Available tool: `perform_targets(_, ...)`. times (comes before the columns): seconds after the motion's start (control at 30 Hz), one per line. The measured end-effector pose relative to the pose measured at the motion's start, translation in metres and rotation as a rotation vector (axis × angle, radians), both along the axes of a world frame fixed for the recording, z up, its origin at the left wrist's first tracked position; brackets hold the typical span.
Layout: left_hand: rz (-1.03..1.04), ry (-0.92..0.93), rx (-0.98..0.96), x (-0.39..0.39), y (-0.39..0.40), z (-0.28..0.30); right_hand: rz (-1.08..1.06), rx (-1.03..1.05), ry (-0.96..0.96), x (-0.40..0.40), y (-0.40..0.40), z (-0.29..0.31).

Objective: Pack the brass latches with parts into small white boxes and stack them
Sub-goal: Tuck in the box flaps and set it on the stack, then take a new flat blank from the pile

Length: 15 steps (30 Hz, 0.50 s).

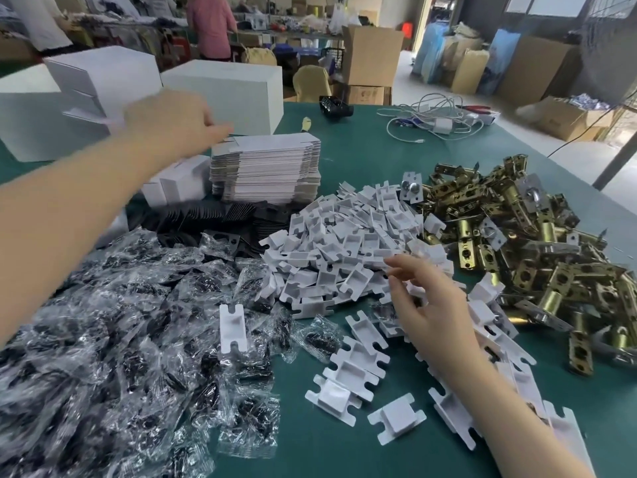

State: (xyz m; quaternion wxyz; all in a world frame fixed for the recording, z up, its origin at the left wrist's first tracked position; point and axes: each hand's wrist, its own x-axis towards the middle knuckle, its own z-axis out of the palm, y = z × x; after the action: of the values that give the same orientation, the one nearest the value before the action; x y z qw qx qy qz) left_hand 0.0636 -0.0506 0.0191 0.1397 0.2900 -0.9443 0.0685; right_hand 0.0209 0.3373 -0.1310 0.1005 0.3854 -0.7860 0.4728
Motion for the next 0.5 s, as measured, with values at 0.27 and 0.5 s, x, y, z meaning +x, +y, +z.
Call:
perform_targets(0.27,-0.121,-0.074,0.07,-0.064,0.025,-0.046,-0.014,0.066,0.004,-0.001,-0.002,-0.003)
perform_targets(0.5,-0.157,-0.07,-0.187,-0.056,0.029,-0.054,-0.044,0.073,-0.025,-0.001,-0.004,-0.003)
